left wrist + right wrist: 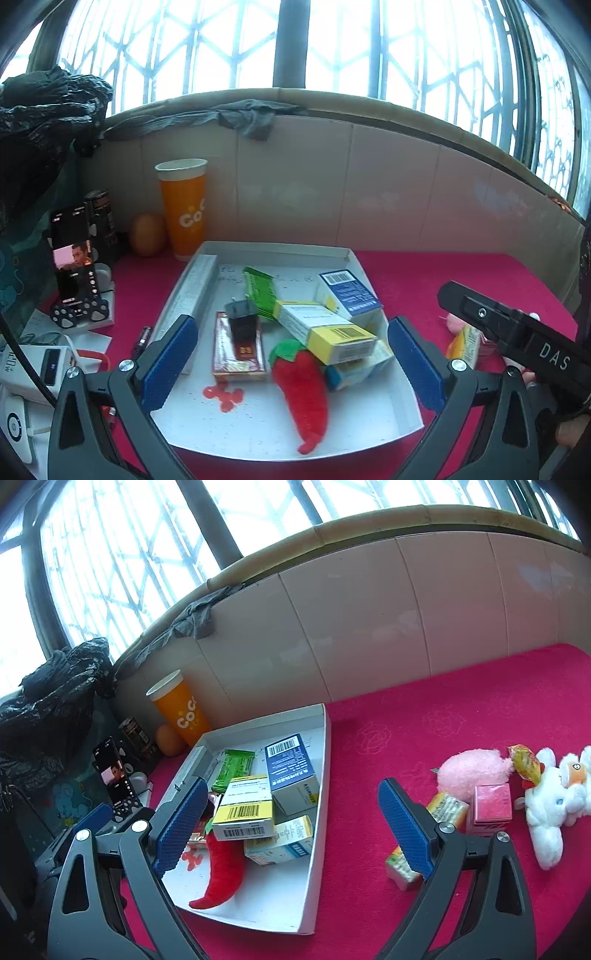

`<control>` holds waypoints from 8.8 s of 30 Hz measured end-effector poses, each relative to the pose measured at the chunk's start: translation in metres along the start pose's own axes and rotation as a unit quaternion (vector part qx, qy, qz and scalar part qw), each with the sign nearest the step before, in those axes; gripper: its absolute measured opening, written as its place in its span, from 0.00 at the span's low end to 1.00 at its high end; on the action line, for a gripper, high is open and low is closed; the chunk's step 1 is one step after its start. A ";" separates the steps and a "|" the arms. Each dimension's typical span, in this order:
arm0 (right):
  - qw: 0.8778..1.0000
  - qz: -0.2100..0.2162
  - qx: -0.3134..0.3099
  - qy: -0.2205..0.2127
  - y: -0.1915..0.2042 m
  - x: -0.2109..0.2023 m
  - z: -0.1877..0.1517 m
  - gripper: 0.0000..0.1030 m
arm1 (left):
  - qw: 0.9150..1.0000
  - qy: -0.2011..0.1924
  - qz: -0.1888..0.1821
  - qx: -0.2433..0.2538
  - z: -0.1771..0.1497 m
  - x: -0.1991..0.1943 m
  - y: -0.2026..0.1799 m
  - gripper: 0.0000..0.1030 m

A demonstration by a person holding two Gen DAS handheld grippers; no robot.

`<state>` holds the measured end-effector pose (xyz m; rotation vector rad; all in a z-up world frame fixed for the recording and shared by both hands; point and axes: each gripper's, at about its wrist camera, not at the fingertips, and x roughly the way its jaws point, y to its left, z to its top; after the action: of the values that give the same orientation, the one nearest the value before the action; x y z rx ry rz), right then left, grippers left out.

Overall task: Organize objects
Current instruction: 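Withdraw both open tools from the tray back to the remaining items, then grasp long yellow-green box with left gripper while right grasps teal tissue pack, then lift and carry yellow-green box with left tool while right carries teal tissue pack toward tray, then lower yellow-green box into tray with left gripper while right releases teal tissue pack, then withdraw both open tools from the tray back to the remaining items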

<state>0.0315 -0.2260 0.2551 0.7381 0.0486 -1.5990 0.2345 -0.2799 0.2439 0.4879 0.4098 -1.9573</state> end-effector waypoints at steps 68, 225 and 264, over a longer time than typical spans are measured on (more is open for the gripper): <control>0.963 -0.170 -0.134 0.163 -0.278 -0.052 0.012 0.48 | 0.952 0.162 -0.158 0.204 -0.063 0.120 -0.200 0.22; 0.988 0.016 -0.115 0.100 0.061 0.068 0.018 0.48 | 0.998 0.064 -0.020 0.000 0.029 0.061 0.057 0.23; 0.991 -0.111 -0.063 -0.041 -0.051 -0.032 0.015 0.93 | 0.996 0.028 -0.085 0.027 0.003 0.028 -0.037 1.00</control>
<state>-0.0218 -0.1946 0.2632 0.5840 0.1762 -1.8187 0.1901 -0.2877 0.2349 0.5585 0.4468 -2.1277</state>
